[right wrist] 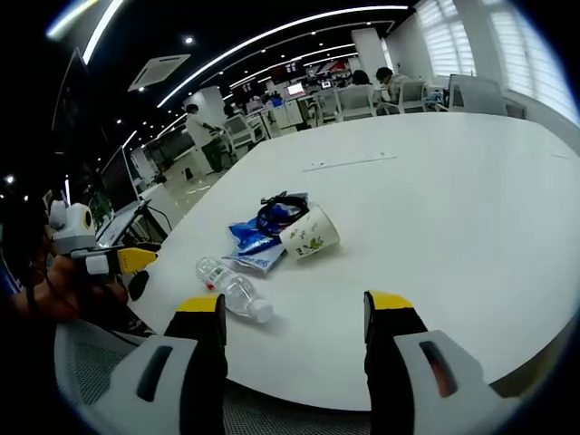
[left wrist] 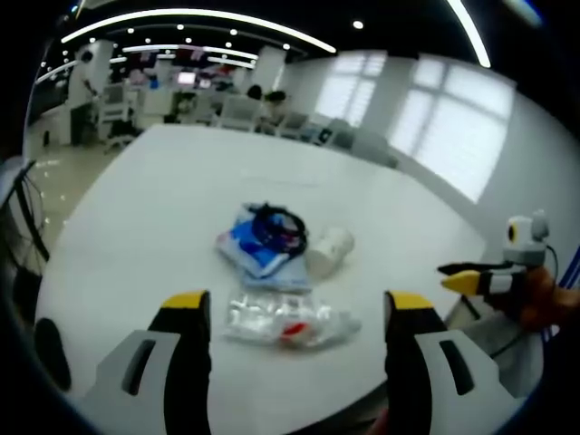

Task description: Arrange the tabletop items into an orderly group along one side of the table until the central work area is clear of visible clutter.

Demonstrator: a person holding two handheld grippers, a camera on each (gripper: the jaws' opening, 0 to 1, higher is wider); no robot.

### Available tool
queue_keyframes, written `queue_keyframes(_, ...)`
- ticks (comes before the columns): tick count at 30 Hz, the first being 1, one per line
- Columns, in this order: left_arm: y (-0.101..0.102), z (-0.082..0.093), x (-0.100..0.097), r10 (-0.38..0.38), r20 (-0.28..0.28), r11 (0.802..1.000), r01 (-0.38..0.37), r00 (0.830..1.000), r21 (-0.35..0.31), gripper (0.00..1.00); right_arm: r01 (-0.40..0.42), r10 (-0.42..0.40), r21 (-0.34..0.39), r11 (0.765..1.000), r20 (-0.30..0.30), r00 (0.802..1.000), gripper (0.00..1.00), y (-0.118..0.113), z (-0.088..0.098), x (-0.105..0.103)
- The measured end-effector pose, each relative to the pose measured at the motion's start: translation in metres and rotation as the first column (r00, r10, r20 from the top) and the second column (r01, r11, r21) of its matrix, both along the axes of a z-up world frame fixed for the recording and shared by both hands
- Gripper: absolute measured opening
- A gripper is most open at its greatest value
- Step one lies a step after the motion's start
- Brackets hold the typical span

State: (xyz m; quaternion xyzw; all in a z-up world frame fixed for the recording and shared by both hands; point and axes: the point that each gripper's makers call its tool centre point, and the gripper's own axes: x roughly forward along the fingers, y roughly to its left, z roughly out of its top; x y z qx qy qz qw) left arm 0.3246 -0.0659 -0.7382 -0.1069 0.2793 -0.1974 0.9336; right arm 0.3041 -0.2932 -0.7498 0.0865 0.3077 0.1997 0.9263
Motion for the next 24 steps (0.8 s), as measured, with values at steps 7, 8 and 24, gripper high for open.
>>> queue_keyframes(7, 0.0019, 0.0017, 0.001, 0.008, 0.008, 1.0, -0.008, 1.0, -0.006, 0.75, -0.002, 0.002, 0.002, 1.0, 0.002, 1.0, 0.62, 0.0011, 0.0003, 0.0002)
queue_keyframes(8, 0.0019, 0.0016, 0.001, 0.008, 0.008, 1.0, -0.008, 1.0, -0.006, 0.75, -0.002, 0.002, 0.002, 1.0, 0.004, 1.0, 0.62, 0.0015, 0.0008, 0.0001)
queue_keyframes(24, 0.0002, 0.0019, 0.0008, 0.003, 0.009, 1.0, -0.003, 1.0, -0.006, 0.75, -0.002, 0.002, 0.004, 1.0, 0.002, 1.0, 0.62, 0.0007, 0.0006, -0.0004)
